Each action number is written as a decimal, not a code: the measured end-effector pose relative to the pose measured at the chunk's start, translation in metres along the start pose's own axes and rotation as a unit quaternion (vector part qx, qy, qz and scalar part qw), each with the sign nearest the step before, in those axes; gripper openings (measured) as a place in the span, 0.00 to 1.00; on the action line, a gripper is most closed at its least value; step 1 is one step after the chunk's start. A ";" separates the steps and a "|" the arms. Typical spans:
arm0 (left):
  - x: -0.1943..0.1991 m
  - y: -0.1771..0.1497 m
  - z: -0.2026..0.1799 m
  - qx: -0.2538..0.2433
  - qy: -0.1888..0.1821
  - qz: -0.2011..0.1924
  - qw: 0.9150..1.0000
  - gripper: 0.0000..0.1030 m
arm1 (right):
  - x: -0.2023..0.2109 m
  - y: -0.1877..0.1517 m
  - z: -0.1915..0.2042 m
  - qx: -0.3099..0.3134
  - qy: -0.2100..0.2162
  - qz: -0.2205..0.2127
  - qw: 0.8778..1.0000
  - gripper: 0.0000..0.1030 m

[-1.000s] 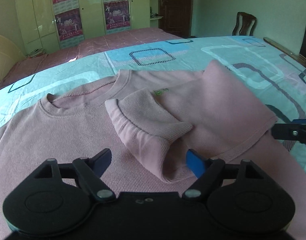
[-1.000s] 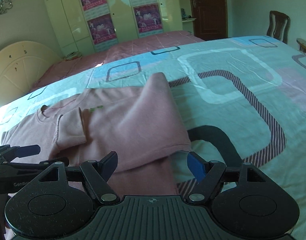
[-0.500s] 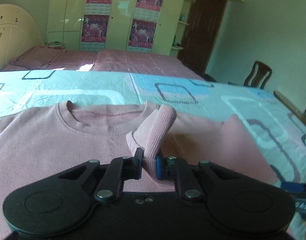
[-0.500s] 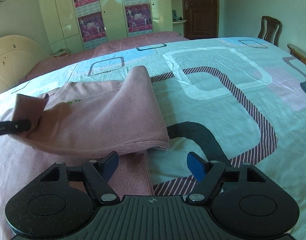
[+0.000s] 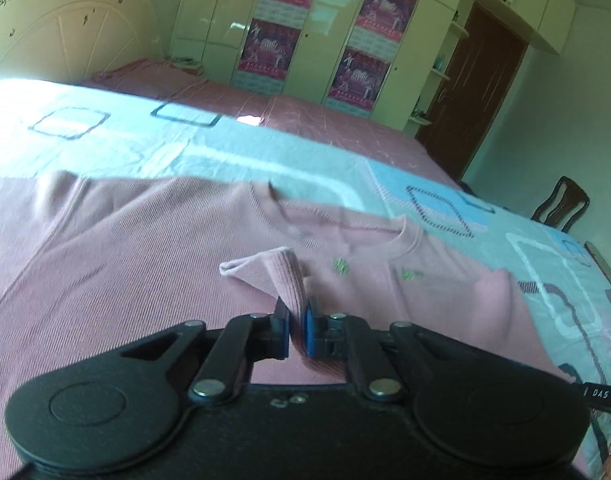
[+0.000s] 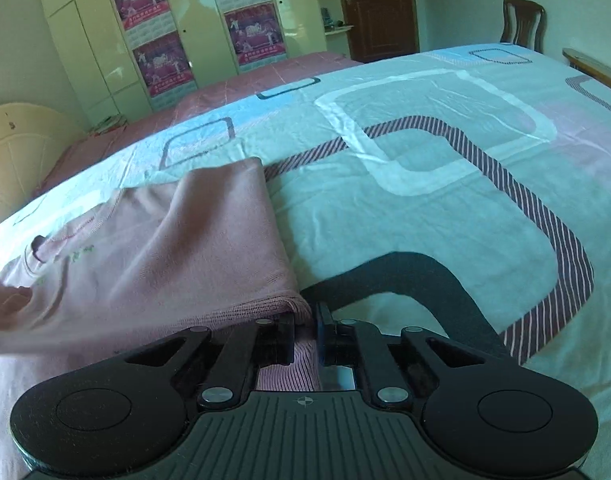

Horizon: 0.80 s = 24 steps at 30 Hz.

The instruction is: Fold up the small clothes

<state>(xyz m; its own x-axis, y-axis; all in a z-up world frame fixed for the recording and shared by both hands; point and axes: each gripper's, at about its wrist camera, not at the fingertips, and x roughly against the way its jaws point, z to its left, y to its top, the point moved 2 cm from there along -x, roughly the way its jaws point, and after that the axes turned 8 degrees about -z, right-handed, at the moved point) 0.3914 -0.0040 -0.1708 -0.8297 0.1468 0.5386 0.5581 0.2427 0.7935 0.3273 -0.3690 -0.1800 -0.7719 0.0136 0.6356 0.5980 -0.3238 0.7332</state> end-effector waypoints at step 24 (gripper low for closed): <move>-0.022 0.004 0.026 0.060 -0.007 -0.029 0.998 0.05 | -0.065 0.063 0.011 -0.021 0.043 0.011 0.999 0.39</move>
<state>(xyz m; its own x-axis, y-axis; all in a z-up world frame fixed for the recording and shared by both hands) 0.4114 0.0184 -0.1872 -0.8614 0.1424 0.4876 0.5037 0.3644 0.7833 0.4175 -0.3794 -0.1726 -0.7751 -0.0759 0.6273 0.6076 -0.3618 0.7070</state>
